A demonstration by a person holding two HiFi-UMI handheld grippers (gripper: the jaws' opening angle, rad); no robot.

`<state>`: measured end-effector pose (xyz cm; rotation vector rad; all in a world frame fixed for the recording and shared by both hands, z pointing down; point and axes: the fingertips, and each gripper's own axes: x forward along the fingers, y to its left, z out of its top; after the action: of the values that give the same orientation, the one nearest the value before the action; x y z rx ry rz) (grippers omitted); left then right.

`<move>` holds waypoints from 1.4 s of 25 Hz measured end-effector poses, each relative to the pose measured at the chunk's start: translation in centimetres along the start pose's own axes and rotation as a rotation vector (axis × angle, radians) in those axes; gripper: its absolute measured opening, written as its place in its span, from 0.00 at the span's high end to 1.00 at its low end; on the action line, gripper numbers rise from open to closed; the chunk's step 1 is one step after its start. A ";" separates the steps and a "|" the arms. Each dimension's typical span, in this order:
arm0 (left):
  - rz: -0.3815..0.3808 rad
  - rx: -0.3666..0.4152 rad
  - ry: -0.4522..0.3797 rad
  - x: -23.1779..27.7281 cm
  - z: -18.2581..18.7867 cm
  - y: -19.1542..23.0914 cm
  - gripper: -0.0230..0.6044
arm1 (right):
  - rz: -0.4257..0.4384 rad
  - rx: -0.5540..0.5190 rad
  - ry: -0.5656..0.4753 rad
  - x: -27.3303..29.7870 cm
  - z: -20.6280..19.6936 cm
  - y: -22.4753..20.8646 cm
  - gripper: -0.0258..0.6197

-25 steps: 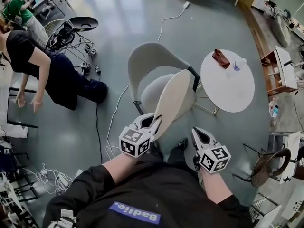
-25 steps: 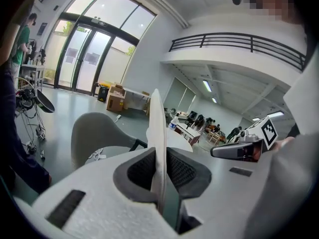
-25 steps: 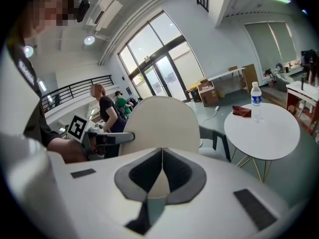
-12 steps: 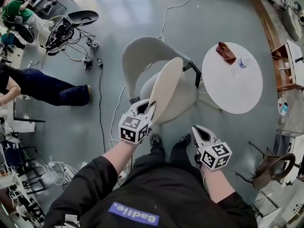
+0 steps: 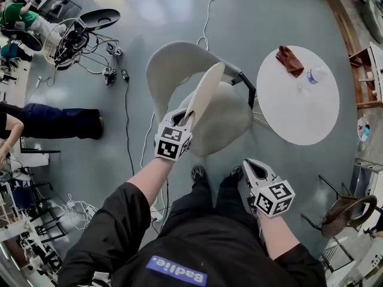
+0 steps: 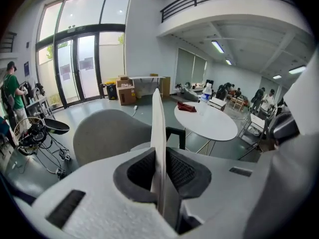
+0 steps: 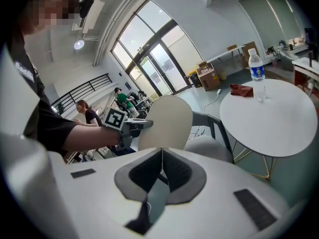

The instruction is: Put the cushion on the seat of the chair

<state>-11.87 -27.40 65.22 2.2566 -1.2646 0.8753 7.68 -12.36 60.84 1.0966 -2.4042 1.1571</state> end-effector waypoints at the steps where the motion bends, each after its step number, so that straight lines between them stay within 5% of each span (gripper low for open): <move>1: 0.007 0.018 0.010 0.8 -0.1 0.4 0.87 | 0.004 0.001 0.000 0.3 0.0 -0.1 0.91; 15: 0.089 0.368 0.205 10.3 -5.5 3.6 0.87 | -0.014 0.030 0.064 1.6 -4.2 -3.2 0.91; 19: 0.095 0.478 0.201 12.4 -5.7 2.2 0.87 | -0.021 0.046 0.089 1.6 -5.9 -3.5 0.91; 26: 0.038 0.455 0.197 13.6 -7.3 -2.1 0.86 | -0.035 0.070 0.103 1.5 -7.6 -4.0 0.91; 35: -0.031 0.566 0.273 16.3 -10.6 -6.7 0.86 | -0.075 0.102 0.093 -0.2 -9.8 -5.1 0.91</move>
<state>-3.13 -27.35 83.86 2.4320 -0.9345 1.6290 10.71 -6.89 69.99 1.1271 -2.2361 1.2886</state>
